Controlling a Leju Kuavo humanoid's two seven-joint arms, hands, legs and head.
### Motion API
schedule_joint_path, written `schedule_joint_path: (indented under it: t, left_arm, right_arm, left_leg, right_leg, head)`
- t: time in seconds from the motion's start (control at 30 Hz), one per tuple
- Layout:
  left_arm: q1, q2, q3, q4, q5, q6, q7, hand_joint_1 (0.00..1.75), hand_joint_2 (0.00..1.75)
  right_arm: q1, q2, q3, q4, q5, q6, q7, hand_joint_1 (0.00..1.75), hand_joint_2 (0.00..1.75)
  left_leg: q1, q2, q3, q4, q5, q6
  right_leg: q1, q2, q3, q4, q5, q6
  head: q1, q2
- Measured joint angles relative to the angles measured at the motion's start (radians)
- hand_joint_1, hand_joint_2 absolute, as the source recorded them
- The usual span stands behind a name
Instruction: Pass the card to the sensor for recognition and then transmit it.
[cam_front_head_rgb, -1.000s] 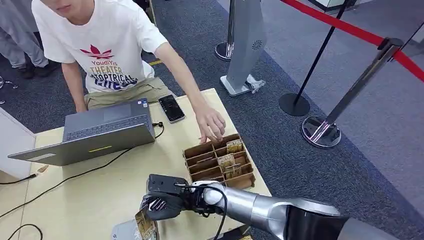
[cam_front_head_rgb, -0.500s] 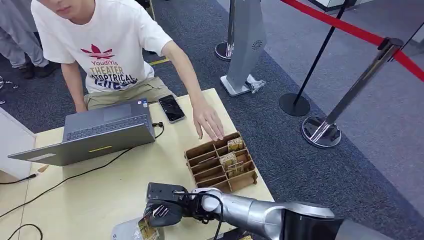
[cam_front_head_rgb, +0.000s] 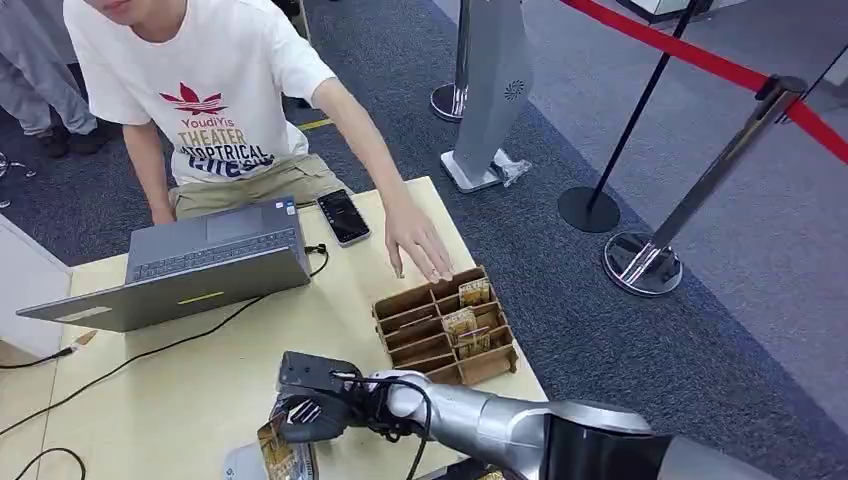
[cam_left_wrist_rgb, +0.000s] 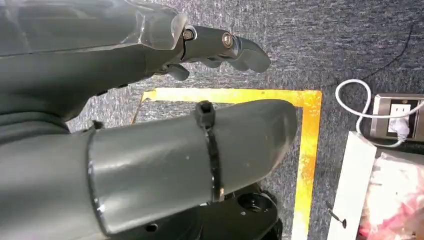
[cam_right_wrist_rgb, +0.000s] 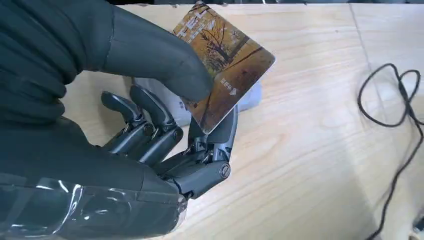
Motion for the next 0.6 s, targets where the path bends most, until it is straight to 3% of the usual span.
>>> schedule_joint_path:
  t: [0.17,0.6]
  left_arm:
    - [0.000,0.000,-0.001,0.000,-0.005,0.000,0.001,0.00,0.00]
    - [0.000,-0.001,-0.001,0.000,0.004,0.010,0.013,0.00,0.00]
  right_arm:
    - [-0.001,0.000,-0.030,-0.003,0.012,-0.020,-0.007,1.75,1.75]
    - [-0.037,0.007,-0.029,-0.005,0.306,-0.119,0.032,1.75,1.75]
  left_leg:
    - [0.000,0.000,0.000,0.000,0.000,0.000]
    - [0.000,0.000,0.000,0.000,0.000,0.000]
  right_leg:
    - [0.000,0.000,0.000,0.000,0.000,0.000]
    - [0.000,0.000,0.000,0.000,0.000,0.000]
  head:
    - [0.000,0.000]
    - [0.000,0.000]
